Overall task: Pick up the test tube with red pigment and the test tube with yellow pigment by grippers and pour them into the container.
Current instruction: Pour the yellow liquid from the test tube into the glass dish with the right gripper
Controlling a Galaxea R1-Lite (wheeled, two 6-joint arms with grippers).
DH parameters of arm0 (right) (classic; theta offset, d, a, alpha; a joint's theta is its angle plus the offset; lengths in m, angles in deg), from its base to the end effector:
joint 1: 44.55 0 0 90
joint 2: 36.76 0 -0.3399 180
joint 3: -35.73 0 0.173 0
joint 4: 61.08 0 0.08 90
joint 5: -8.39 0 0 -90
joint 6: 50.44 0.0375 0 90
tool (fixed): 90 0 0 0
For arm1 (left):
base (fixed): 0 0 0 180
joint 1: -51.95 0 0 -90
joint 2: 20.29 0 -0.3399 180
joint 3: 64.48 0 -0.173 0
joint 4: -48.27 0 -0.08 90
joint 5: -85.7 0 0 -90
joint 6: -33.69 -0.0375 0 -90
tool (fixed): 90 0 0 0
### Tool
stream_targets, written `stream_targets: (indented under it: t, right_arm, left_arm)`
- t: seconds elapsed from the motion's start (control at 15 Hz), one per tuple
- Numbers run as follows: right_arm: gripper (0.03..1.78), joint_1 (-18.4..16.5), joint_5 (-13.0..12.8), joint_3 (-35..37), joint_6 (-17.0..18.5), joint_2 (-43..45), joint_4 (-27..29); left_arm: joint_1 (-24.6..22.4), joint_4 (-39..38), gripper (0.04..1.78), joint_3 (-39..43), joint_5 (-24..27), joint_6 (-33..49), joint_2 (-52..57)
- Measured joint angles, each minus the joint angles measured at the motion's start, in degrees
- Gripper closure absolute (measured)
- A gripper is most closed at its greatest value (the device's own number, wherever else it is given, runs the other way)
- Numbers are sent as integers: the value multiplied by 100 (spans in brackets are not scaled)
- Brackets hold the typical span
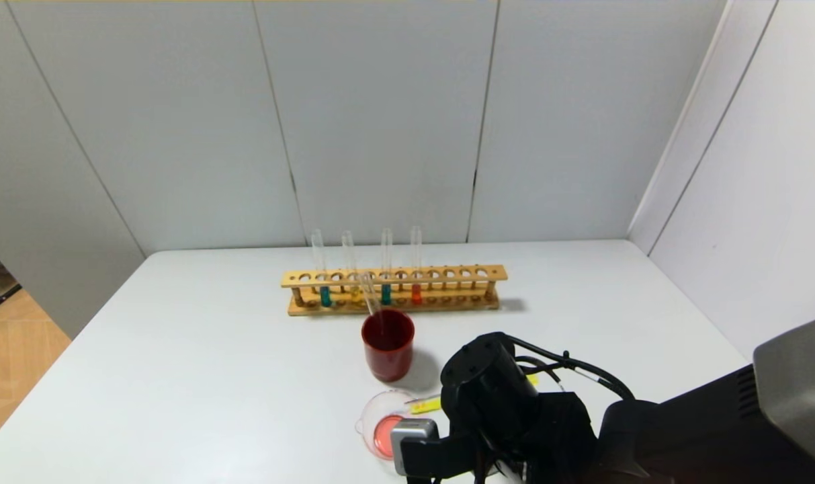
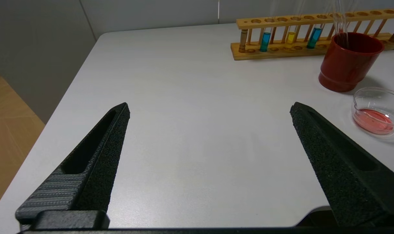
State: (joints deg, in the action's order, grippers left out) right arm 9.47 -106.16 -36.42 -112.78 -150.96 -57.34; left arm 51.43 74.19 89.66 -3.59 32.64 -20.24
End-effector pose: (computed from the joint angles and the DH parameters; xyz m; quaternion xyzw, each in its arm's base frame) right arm 0.2167 0.2719 0.1124 -0.6719 0.1364 0.3563 0.6348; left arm -0.0668 -0.0011 0.0753 0.0092 0.0001 -0.0017 1.0000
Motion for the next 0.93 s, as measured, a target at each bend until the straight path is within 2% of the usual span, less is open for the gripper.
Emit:
stream_targets:
  t: [0.93]
  right_arm:
    - [153, 37, -52, -441, -26, -106, 763]
  left_arm:
    - [0, 2, 7, 0, -2, 1, 0]
